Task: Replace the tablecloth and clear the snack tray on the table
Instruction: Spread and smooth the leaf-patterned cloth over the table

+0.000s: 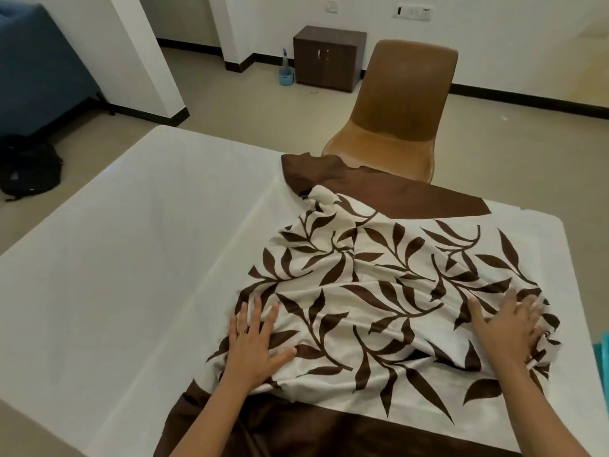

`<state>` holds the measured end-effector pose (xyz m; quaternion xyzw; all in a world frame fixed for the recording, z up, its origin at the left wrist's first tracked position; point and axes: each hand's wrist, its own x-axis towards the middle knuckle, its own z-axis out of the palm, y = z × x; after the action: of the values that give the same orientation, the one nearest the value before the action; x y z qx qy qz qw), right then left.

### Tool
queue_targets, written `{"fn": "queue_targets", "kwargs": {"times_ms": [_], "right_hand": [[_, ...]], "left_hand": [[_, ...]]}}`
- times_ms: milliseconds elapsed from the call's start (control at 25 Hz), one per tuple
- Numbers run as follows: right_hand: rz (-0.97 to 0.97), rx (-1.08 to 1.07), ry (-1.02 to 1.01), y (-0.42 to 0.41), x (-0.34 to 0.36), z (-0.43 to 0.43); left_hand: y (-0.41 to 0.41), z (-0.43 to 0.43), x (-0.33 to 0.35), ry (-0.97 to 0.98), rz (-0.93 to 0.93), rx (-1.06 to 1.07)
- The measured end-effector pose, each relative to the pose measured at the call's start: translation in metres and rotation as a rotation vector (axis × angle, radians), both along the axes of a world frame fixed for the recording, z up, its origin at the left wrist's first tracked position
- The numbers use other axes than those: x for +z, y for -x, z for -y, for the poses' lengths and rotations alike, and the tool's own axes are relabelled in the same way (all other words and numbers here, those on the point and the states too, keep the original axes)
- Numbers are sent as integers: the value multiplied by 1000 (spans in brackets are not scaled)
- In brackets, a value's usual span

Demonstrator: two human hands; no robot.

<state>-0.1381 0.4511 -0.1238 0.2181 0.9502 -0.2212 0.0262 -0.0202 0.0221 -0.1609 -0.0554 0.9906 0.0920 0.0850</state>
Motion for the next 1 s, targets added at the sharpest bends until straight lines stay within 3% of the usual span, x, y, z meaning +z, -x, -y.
{"fn": "queue_targets", "kwargs": {"times_ms": [120,200,360,440,520,600,680,760,840,920,1000], "right_hand": [[21,454,-72,-14,-10,29],[133,593,-148,-8,-22,46],[280,397,-191,24,-19,49],[374,242,-169,36,-8,43],[398,71,-131,37,8,56],[181,125,-130,22,15,94],[-28,399,13,-10,16,148],[22,666,155,-54,8,205],[121,818,112,-98,-13,246],[135,893,-24,-128,-31,258],[115,901,-81,-135,-33,252]], "left_hand": [[-19,-5,-4,-23,-34,9],[-11,-1,0,-35,-20,43],[26,13,16,-79,96,-8],[41,21,34,-385,121,22],[33,35,46,-614,-113,250],[7,54,48,-499,-248,559],[-29,65,40,-406,-120,721],[-53,60,38,-397,-10,722],[-62,46,47,-445,49,730],[-68,35,57,-596,183,779],[-70,24,68,-952,400,854]]}}
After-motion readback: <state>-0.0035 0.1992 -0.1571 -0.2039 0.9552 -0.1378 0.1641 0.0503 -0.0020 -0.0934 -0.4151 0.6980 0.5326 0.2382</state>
